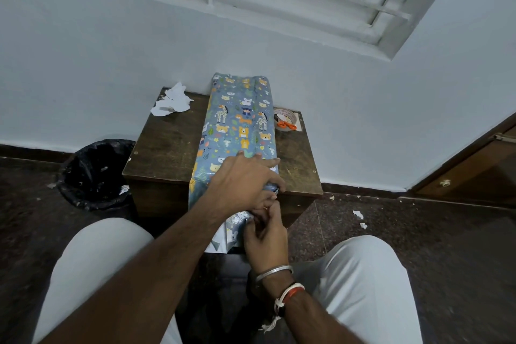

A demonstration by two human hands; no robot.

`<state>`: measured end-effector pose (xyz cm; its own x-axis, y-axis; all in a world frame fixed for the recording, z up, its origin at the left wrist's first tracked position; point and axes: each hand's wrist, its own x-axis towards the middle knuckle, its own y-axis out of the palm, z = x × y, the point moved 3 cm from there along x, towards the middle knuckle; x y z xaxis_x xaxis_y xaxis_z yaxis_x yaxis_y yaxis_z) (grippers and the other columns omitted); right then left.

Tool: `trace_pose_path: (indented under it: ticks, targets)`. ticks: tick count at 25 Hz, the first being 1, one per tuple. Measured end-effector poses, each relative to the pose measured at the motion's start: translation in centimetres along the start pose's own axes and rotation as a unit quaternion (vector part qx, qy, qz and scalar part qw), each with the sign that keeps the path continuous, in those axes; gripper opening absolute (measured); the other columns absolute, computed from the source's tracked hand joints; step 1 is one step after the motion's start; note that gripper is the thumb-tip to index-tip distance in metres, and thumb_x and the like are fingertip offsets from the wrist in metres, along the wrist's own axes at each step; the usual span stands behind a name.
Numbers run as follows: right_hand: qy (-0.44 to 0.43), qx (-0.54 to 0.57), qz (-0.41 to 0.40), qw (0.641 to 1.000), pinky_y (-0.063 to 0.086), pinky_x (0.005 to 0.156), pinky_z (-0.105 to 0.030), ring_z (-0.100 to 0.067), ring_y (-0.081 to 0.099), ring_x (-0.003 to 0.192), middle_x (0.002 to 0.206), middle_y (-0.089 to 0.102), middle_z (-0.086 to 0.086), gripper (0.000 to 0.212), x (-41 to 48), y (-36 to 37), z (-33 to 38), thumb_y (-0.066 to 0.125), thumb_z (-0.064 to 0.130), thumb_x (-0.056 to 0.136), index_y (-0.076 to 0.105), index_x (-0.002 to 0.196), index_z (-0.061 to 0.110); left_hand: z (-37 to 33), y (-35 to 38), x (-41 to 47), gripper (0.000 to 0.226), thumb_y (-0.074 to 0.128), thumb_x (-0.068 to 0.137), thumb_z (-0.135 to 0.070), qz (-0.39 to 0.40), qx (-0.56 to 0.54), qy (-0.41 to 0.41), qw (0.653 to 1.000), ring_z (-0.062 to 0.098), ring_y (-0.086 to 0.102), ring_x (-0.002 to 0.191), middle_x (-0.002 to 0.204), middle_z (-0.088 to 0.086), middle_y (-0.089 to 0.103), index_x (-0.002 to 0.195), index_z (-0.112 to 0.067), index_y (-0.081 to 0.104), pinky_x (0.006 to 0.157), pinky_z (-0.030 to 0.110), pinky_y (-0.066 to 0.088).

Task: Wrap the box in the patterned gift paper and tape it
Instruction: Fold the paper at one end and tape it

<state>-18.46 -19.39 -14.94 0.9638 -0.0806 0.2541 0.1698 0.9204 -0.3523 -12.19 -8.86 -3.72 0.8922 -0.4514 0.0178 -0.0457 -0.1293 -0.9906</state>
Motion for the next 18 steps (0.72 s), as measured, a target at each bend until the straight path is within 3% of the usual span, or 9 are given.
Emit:
trace_pose_path:
  ticks: [2, 5, 8, 10, 13, 15, 18]
  targets:
    - [0.059, 0.098, -0.038, 0.993, 0.050, 0.071, -0.022, -0.007, 0.064, 0.073, 0.082, 0.065, 0.007, 0.028, 0.7, -0.4, -1.1, 0.061, -0.006, 0.086, 0.048, 0.098, 0.016, 0.0, 0.1, 0.2, 0.026, 0.052, 0.100, -0.055, 0.001, 0.005, -0.005, 1.000, 0.036, 0.045, 0.137, 0.164, -0.017, 0.029, 0.125, -0.060, 0.057, 0.100, 0.047, 0.050]
    - [0.190, 0.187, -0.096, 0.959, 0.053, 0.071, -0.020, -0.006, 0.062, 0.070, 0.088, 0.066, -0.004, 0.033, 2.5, -1.1, -3.8, 0.071, -0.006, 0.090, 0.054, 0.108, 0.015, -0.1, 0.3, 0.2, 0.026, 0.053, 0.103, -0.049, -0.007, 0.015, 0.003, 1.000, 0.035, 0.045, 0.138, 0.165, -0.015, 0.029, 0.127, -0.058, 0.057, 0.100, 0.047, 0.049]
    - [0.290, 0.290, 0.028, 0.911, 0.052, 0.060, -0.023, -0.012, 0.059, 0.062, 0.079, 0.064, -0.009, 0.015, 2.5, 0.2, -4.8, 0.073, 0.019, 0.094, 0.069, 0.103, 0.008, -0.4, 0.1, 0.2, 0.027, 0.050, 0.105, -0.047, -0.005, 0.020, 0.003, 1.000, 0.036, 0.040, 0.142, 0.166, -0.013, 0.027, 0.128, -0.057, 0.057, 0.102, 0.048, 0.047]
    - [0.330, 0.294, 0.063, 0.895, 0.046, 0.057, -0.026, -0.015, 0.048, 0.064, 0.083, 0.054, -0.014, 0.024, 2.0, 0.8, -5.1, 0.079, 0.034, 0.088, 0.076, 0.090, 0.011, -0.5, 0.0, 0.2, 0.027, 0.050, 0.105, -0.046, -0.001, 0.025, 0.002, 1.000, 0.036, 0.039, 0.143, 0.167, -0.012, 0.026, 0.129, -0.056, 0.056, 0.104, 0.049, 0.047]
    - [0.350, 0.286, 0.068, 0.889, 0.045, 0.057, -0.024, -0.017, 0.047, 0.064, 0.085, 0.053, -0.018, 0.033, 1.8, 1.0, -5.7, 0.086, 0.039, 0.072, 0.079, 0.084, 0.009, -0.4, 0.0, 0.2, 0.027, 0.049, 0.105, -0.047, 0.002, 0.022, -0.004, 1.000, 0.037, 0.038, 0.143, 0.167, -0.013, 0.025, 0.130, -0.057, 0.055, 0.102, 0.048, 0.047]
    - [0.363, 0.296, 0.087, 0.879, 0.048, 0.062, -0.027, -0.021, 0.053, 0.072, 0.091, 0.059, -0.022, 0.047, 1.5, 0.9, -5.6, 0.094, 0.040, 0.064, 0.079, 0.092, 0.006, -0.4, 0.1, 0.2, 0.027, 0.049, 0.105, -0.048, -0.006, 0.021, -0.002, 1.000, 0.037, 0.040, 0.142, 0.166, -0.013, 0.026, 0.128, -0.058, 0.056, 0.099, 0.048, 0.049]
    - [0.371, 0.315, 0.117, 0.866, 0.057, 0.073, -0.028, -0.028, 0.063, 0.091, 0.102, 0.071, -0.022, 0.037, 0.8, 1.0, -5.1, 0.086, 0.023, 0.076, 0.077, 0.103, 0.001, -0.2, 0.3, 0.1, 0.027, 0.048, 0.105, -0.049, -0.021, 0.020, 0.001, 1.000, 0.037, 0.041, 0.141, 0.166, -0.014, 0.027, 0.129, -0.058, 0.056, 0.097, 0.047, 0.049]
